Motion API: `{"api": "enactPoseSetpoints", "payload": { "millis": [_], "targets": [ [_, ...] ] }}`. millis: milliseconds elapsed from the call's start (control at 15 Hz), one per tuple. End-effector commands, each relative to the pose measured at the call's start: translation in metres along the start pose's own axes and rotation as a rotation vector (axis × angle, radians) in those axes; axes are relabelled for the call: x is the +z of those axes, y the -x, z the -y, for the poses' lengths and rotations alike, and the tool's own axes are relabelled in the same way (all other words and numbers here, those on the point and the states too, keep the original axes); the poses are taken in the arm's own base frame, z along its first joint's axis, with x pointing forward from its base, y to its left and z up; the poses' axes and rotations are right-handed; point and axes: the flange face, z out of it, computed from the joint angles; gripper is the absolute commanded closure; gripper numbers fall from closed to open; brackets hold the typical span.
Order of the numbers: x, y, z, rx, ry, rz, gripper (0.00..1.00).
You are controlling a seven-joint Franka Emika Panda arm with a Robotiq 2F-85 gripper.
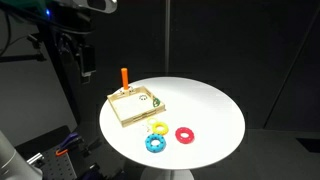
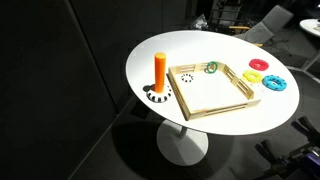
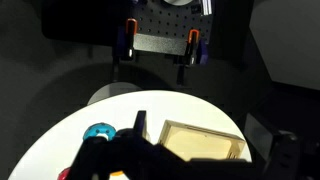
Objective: Put the green ring on the table
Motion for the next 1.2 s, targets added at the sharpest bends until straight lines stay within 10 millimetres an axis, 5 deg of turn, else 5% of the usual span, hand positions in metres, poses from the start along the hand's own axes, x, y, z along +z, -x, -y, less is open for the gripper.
{"api": "enactPoseSetpoints", "payload": {
  "millis": [0,467,1133],
  "targets": [
    [-0.001,0.0,0.0,0.0,0.0,-0.001,0.0],
    [0.008,-0.029,-0.009,0.006,-0.012,0.016,0.0],
    [0.078,-0.152,0.007,-0.023,0.045,0.052,0.0]
  ]
}}
